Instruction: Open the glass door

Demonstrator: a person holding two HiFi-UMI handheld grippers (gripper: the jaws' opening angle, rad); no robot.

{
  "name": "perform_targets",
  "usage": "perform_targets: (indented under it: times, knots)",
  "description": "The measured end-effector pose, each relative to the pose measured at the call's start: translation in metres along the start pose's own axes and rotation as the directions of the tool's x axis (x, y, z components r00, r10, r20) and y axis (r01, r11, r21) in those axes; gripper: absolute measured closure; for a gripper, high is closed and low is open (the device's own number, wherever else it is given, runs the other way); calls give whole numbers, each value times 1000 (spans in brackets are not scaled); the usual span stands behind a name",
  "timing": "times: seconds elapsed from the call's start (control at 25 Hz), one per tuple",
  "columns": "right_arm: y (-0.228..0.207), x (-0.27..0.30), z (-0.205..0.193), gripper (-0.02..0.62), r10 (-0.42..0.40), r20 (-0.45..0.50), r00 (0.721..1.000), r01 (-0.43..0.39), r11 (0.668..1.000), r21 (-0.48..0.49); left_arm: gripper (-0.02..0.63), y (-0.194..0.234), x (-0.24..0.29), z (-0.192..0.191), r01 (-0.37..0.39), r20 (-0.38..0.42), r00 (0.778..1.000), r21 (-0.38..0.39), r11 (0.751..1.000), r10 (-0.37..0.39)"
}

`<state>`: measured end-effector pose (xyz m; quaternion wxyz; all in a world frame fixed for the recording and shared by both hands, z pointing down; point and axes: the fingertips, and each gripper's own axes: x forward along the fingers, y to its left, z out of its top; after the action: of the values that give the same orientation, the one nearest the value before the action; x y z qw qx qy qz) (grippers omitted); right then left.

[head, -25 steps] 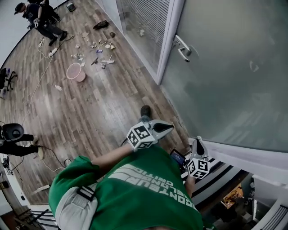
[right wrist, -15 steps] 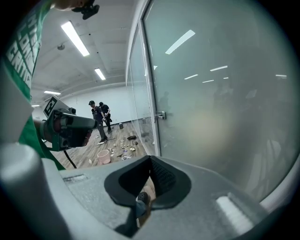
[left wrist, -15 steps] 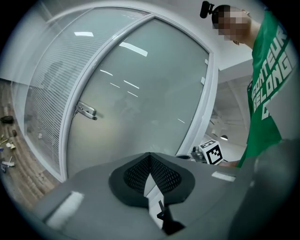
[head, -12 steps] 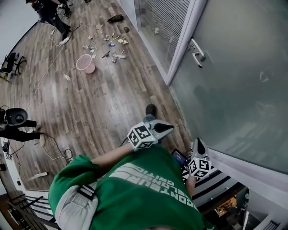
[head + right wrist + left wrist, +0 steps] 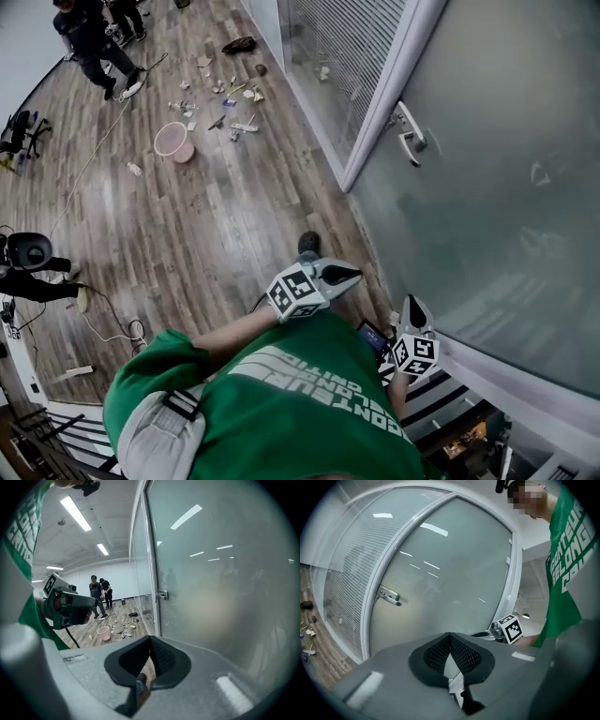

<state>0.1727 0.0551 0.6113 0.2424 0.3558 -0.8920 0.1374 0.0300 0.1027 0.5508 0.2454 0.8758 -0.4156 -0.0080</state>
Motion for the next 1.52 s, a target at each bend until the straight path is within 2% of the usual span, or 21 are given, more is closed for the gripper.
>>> perform_targets:
  times: [0.2,0.44,0.48,0.76,0.92,1.0,1.12,1.24,1.36,1.52]
  knots:
    - [-8,40,38,601,17,-8,1000,-17,998,-57,591,28,16,23,34,-3,999,43,998,-34]
    - [-16,95,92,596,31,-23,999,-34,988,-153,591,75,24,68,27,18,999,88,996,-29]
    - [-16,104,100,574,36,-26,999,-40,986,-165,591,82,24,76,22,26,999,90,996,-25]
    - [-20,174,153,551,57,-57,997,-71,952,-297,591,151,14,98,-67,87,994,84,994,60]
    - [-21,215,178,533,43,-100,994,-77,931,-357,591,177,3,110,-94,104,991,40,995,90]
    - [-20,238,186,517,24,-150,988,-83,913,-400,591,191,-3,114,-104,111,989,32,994,100]
    - [-19,268,188,483,-37,-242,970,-90,864,-495,591,210,-11,117,-105,117,988,38,994,100]
    - [-21,290,196,483,-79,-263,961,-83,830,-551,591,230,-14,127,-108,113,989,63,992,100]
    - [-27,301,201,483,-104,-284,953,-79,821,-566,591,239,-19,140,-124,117,986,71,990,115]
    - [-39,320,200,483,-109,-346,932,-108,828,-550,591,252,-15,136,-142,106,985,62,988,135]
